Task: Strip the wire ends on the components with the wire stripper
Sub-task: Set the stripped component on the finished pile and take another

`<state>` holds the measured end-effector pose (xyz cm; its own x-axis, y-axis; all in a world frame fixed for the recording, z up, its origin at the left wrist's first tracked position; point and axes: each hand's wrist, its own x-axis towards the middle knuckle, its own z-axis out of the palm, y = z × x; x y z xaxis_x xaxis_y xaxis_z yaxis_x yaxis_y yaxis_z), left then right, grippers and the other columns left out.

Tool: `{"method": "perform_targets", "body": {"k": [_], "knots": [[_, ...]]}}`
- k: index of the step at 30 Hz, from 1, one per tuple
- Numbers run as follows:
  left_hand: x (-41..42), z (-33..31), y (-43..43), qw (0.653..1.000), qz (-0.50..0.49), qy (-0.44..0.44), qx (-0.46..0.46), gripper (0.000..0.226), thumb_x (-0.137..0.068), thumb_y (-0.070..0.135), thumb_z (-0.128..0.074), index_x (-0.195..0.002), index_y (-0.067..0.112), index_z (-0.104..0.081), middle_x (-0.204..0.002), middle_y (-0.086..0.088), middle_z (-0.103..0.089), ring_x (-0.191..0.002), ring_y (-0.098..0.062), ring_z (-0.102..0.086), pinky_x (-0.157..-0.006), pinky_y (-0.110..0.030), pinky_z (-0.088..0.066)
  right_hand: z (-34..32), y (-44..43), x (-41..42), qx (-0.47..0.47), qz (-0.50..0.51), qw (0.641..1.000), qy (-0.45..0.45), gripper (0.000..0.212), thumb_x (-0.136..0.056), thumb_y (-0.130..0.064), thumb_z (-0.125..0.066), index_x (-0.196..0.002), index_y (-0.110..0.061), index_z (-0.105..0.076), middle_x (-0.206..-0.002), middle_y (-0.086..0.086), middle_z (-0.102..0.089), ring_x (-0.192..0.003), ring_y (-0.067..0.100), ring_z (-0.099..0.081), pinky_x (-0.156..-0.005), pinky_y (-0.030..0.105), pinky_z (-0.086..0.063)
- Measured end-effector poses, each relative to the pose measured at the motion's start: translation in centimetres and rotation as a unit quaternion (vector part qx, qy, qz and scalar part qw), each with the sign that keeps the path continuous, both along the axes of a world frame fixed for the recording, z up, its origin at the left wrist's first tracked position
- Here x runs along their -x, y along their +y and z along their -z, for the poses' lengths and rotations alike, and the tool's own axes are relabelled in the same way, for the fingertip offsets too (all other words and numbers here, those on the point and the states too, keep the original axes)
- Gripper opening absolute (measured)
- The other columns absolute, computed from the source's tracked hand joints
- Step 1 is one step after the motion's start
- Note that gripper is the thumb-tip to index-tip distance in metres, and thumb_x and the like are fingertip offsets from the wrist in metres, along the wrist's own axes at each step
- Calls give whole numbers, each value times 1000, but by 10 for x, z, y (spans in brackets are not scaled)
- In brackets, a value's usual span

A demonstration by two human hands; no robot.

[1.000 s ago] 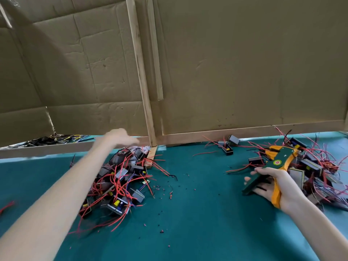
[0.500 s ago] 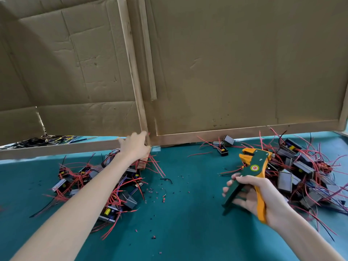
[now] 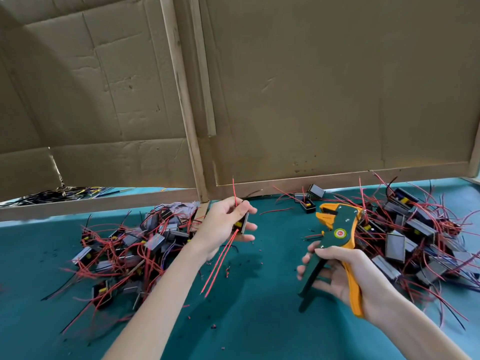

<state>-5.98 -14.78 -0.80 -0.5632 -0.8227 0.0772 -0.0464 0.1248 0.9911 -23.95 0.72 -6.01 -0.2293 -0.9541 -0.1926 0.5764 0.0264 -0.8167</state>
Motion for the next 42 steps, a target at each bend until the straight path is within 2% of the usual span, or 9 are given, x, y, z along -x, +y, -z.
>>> {"method": "perform_targets", "body": {"k": [3,6,8,11,16,18,21,28,42], "knots": [[-3,-1,6,1000,3,-7,21,31,-101,27,-44,-90,10,-68,-113,-13,-64,-88,-16,-68,-73,-40,-60,2,0,-4,-2,-17,1000,11,29,-68,-7,-64,-96,2,-62,-82,23,-63,-75,40,-67,-67,47,-59],[-4,0,14,996,9,-33,83,29,-99,29,-45,-91,25,-72,-105,8,-72,-103,-1,-62,-91,-18,-45,3,1,-9,2,-37,999,20,29,-67,-7,-65,-95,3,-64,-83,24,-62,-75,42,-66,-67,48,-58],[-3,-1,21,996,16,-5,91,20,-95,26,-52,-98,26,-72,-98,17,-73,-100,8,-62,-88,-9,-43,2,1,-12,5,-57,998,33,25,-63,-4,-68,-89,1,-69,-82,25,-62,-73,43,-66,-67,47,-58],[-4,-4,26,993,21,42,108,18,-90,19,-59,-103,27,-70,-91,8,-76,-94,4,-65,-81,-7,-44,-1,2,-16,21,-97,994,51,21,-62,-2,-70,-84,-1,-71,-80,26,-61,-72,43,-65,-70,50,-57],[-8,-14,36,991,46,78,96,13,-79,33,-67,-88,24,-70,-83,-4,-76,-91,-10,-69,-81,-12,-47,-7,4,-19,62,-178,978,92,36,-59,-14,-83,-89,-1,-69,-82,27,-62,-74,43,-65,-74,52,-55],[-8,-17,37,991,50,73,95,5,-82,27,-68,-79,27,-71,-77,-6,-74,-85,-15,-68,-81,-16,-49,-10,5,-22,76,-191,973,100,35,-60,-14,-83,-89,-1,-69,-81,28,-62,-73,43,-65,-74,52,-54],[-9,-19,39,991,69,68,94,17,-86,14,-68,-71,23,-70,-72,-6,-71,-70,-12,-64,-72,-18,-49,-11,7,-25,95,-195,971,104,28,-64,-12,-76,-89,-1,-69,-81,28,-62,-73,43,-65,-74,52,-54],[-10,-22,44,990,112,63,52,10,-76,23,-68,-67,25,-73,-65,2,-65,-56,-3,-55,-59,-11,-43,-15,11,-26,109,-212,964,118,28,-68,-11,-76,-92,0,-68,-81,28,-62,-74,43,-65,-76,54,-52],[-12,-23,44,991,111,17,69,17,-86,19,-68,-69,23,-69,-66,2,-64,-56,-2,-51,-59,-10,-41,-19,15,-27,100,-204,963,146,19,-68,-9,-74,-85,-2,-68,-78,29,-61,-71,42,-65,-72,51,-54]]}}
